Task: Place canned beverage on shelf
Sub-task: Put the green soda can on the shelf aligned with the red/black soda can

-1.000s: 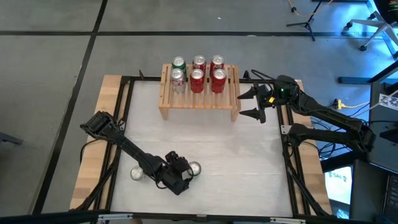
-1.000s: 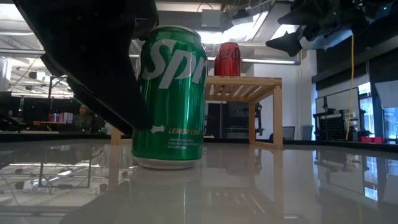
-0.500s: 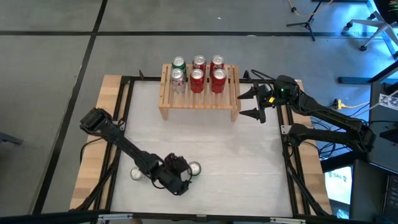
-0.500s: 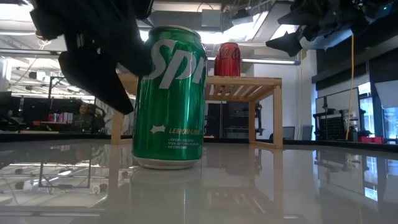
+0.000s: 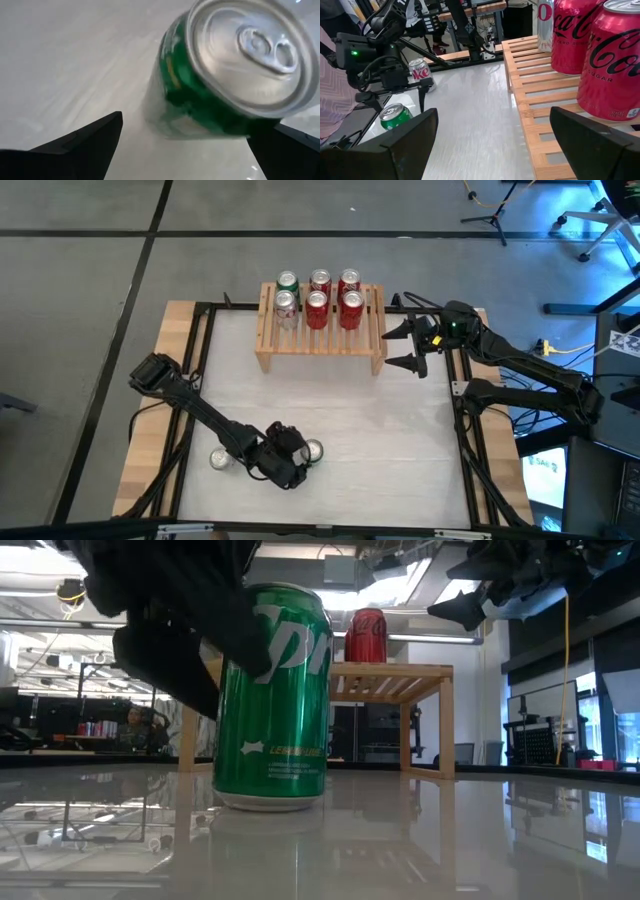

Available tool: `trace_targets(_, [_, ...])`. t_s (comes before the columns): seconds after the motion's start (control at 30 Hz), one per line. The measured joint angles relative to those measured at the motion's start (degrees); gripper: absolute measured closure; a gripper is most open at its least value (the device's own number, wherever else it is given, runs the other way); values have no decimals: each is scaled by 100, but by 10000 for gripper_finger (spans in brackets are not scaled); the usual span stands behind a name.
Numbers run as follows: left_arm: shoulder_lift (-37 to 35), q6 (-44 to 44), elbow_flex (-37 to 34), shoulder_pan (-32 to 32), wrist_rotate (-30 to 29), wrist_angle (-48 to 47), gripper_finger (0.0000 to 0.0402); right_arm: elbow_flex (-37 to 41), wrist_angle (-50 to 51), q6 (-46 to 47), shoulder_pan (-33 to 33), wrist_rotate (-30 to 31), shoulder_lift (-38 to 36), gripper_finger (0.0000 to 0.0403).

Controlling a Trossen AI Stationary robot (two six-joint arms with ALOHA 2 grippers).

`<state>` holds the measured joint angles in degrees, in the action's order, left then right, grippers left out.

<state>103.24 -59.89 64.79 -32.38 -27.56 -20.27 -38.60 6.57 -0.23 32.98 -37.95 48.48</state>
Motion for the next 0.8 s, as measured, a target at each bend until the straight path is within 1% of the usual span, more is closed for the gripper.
trace_targets(0.13, [0, -220, 0, 11, 8, -469, 5, 1, 0, 0, -1, -1, -1, 24])
trace_targets(0.3, [0, -713, -2, 13, -55, -1068, 5, 1, 0, -1, -1, 0, -1, 24])
trace_targets(0.37, [0, -867, -2, 11, -253, -1193, 5, 1, 0, 0, 2, 0, -1, 24])
trace_targets(0.5, [0, -906, -2, 31, -888, -1244, 5, 1, 0, -2, -1, 0, 1, 24])
trace_targets(0.57, [0, -902, -2, 74, -1057, -1242, 5, 1, 0, -2, -1, 0, 1, 24])
trace_targets(0.67, [0, -875, -2, 134, -950, -1278, 5, 1, 0, -2, -1, 0, 1, 24])
trace_targets(0.8, [0, -857, -2, 112, -306, -1445, 5, 1, 0, -2, -1, 0, 0, 24])
